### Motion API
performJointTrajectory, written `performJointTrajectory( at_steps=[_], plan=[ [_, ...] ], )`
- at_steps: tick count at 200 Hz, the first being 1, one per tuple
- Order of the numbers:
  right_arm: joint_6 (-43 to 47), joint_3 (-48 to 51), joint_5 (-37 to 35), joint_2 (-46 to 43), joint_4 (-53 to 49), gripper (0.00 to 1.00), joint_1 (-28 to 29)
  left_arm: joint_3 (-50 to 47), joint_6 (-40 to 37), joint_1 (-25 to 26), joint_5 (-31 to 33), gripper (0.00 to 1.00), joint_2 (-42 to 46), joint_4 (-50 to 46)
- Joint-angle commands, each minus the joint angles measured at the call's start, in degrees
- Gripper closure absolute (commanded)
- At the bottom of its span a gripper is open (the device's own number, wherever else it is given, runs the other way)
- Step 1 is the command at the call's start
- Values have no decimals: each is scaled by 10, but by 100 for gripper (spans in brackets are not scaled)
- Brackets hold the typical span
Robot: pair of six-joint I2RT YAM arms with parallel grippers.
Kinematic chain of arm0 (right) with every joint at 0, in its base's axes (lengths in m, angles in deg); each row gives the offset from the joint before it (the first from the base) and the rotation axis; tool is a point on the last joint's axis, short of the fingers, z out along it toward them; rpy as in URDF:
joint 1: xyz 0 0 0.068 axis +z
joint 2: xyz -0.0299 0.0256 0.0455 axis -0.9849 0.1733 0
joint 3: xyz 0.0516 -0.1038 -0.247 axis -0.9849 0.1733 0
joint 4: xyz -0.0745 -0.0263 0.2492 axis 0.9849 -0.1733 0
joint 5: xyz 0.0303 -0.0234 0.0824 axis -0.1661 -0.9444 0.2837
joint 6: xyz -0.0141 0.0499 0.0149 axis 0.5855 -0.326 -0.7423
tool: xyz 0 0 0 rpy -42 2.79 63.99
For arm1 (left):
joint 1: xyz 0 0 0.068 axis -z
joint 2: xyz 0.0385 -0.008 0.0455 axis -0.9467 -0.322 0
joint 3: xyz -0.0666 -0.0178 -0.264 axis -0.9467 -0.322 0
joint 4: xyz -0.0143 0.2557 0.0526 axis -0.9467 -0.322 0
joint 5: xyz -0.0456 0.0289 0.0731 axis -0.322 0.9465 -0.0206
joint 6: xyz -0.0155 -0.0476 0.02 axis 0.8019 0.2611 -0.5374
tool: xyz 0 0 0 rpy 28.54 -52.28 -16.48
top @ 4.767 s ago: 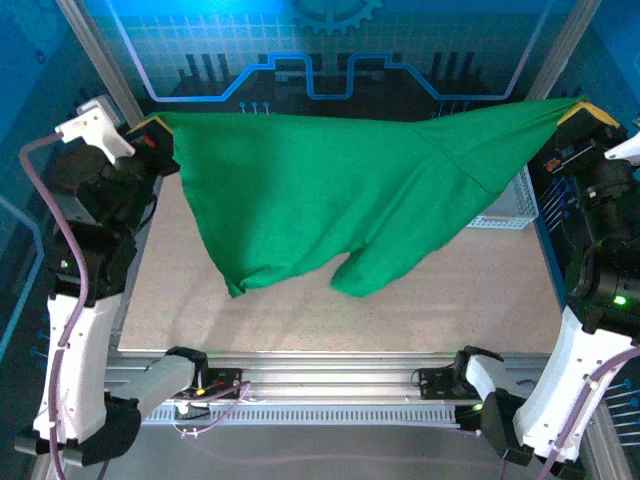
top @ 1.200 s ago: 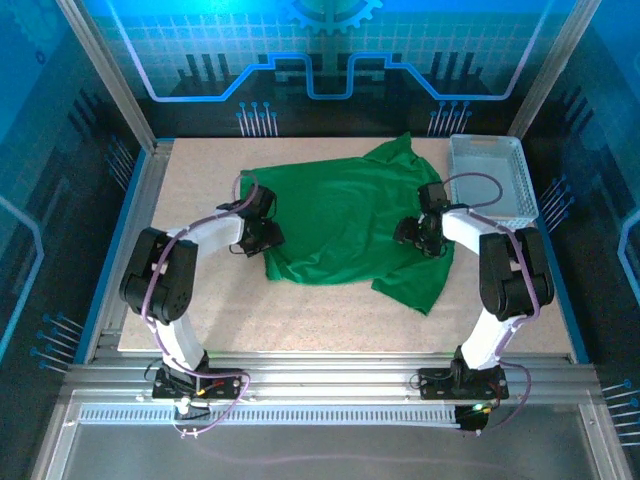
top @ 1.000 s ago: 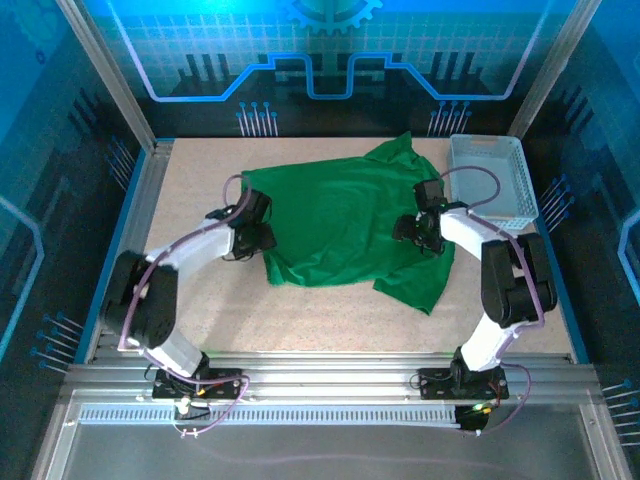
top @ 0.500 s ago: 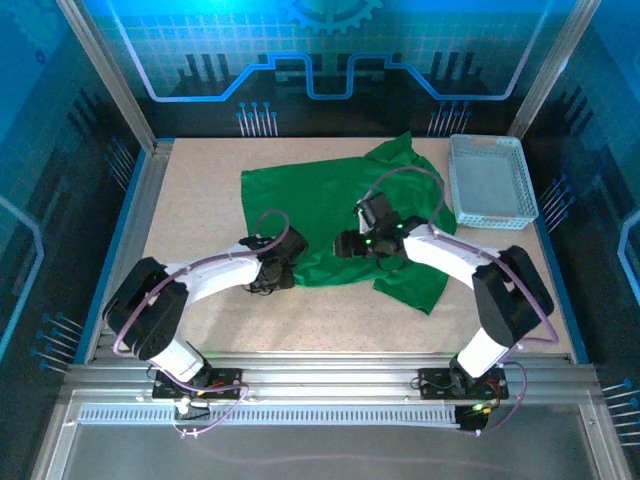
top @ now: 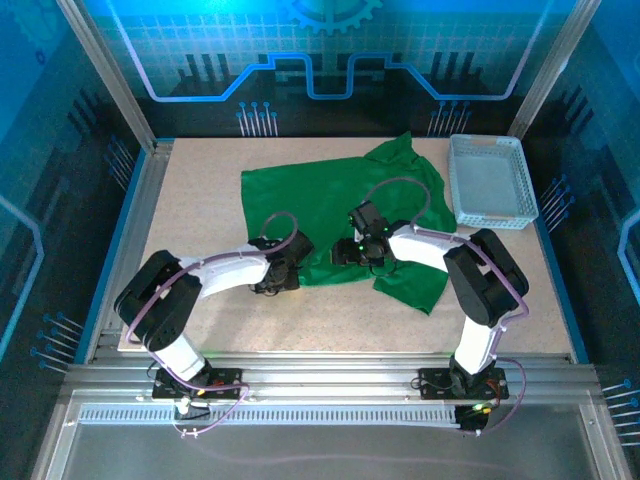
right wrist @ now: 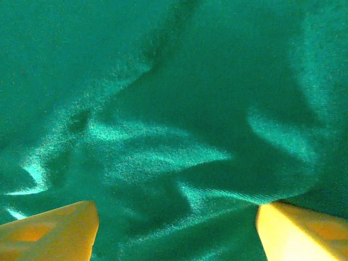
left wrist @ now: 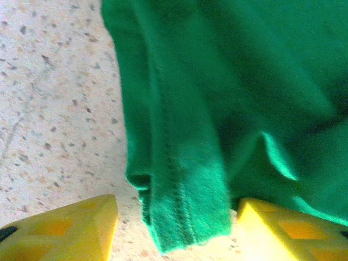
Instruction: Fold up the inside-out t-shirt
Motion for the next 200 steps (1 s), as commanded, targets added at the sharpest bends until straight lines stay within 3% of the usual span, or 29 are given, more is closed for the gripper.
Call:
performJointTrajectory(
  at_steps=[1, 31, 92, 127, 152, 169, 200],
  plan=[
    [-9, 8, -12, 21, 1, 22, -5, 23, -5, 20, 22, 36, 3, -9],
    [-12, 7, -21, 26, -1, 22, -5, 31, 8, 13, 25, 38, -33, -26],
    [-35, 30, -37, 26, -11, 22, -59, -16, 16, -1, 43, 64, 1, -38],
    [-39, 22, -61, 35, -30, 22, -75, -41, 24, -14, 92, 76, 66, -70],
    [-40, 22, -59, 41, -27, 22, -90, -53, 19, -34, 132, 78, 109, -93],
    [-37, 24, -50, 36, -18, 22, -92, -60, -2, -51, 115, 81, 126, -76],
    [-30, 25, -39, 18, -14, 22, -86, -44, -43, 22, 85, 71, 136, -23]
  ],
)
